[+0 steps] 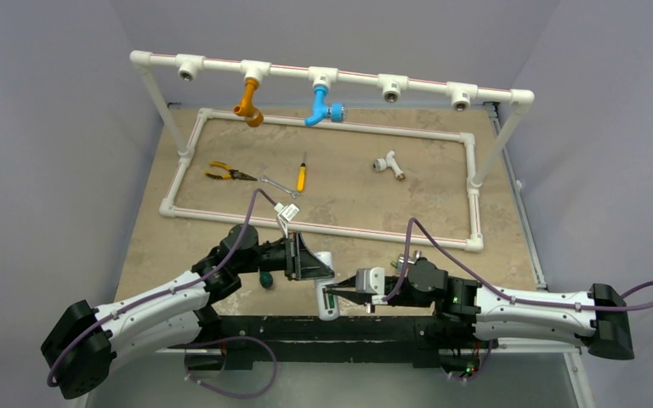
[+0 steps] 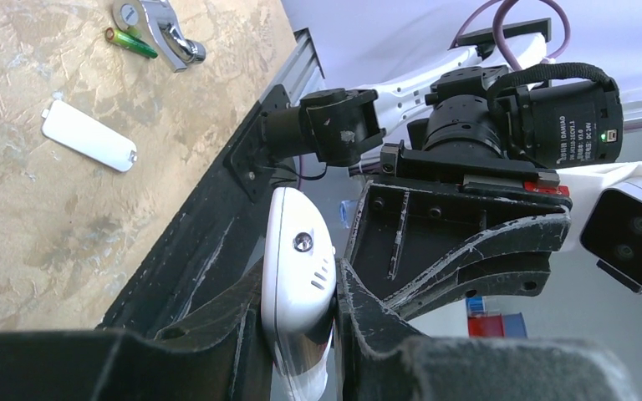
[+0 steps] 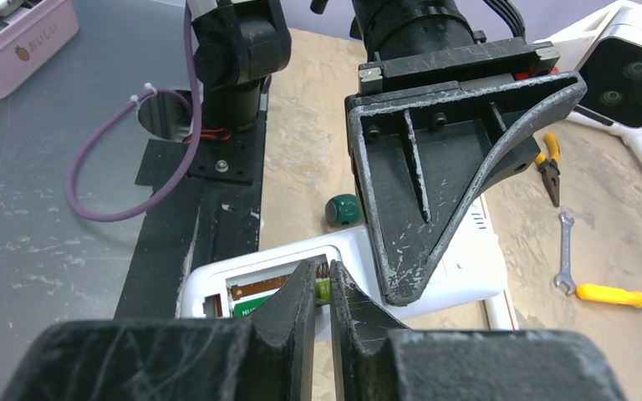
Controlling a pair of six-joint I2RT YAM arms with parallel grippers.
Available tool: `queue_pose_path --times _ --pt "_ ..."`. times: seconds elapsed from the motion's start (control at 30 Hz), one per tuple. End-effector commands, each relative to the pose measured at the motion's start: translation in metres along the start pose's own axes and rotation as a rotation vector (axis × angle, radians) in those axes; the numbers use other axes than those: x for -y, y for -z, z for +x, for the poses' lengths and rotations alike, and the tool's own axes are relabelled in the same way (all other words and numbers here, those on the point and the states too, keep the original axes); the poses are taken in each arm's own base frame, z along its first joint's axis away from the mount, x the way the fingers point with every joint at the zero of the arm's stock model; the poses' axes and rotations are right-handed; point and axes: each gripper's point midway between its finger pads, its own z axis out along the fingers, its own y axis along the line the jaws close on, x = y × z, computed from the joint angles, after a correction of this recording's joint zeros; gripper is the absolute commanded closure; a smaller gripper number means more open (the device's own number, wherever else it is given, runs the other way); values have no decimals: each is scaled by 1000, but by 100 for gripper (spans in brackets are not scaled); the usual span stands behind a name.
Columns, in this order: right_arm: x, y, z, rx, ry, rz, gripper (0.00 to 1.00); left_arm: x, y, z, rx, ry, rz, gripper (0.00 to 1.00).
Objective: Load the batteries into the remote control
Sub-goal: Load the battery into the remote control.
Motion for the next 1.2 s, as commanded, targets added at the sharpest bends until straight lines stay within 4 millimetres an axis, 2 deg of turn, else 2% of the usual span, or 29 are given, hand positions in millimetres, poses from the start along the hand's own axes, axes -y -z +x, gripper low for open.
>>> queue_pose_path --times 0.0,0.33,0.63,0.8,0.9,1.07,1.17 --pt "-23 16 67 -239 -65 -69 93 49 3 -23 80 -77 151 100" --pt "-19 20 85 -345 -48 -54 93 45 3 -21 79 -70 142 100" --pt "-20 19 88 -370 -49 -63 94 44 4 -20 81 -70 136 100" --pt "-10 28 85 -360 -57 11 95 41 3 -21 82 -70 127 100" --pt "1 35 72 -308 -71 84 95 37 2 -20 80 -73 117 100" --pt "18 45 32 -194 -101 166 95 31 0 -20 81 -82 97 100" --pt "25 48 15 -138 -141 211 84 27 -1 -21 83 -92 84 100"
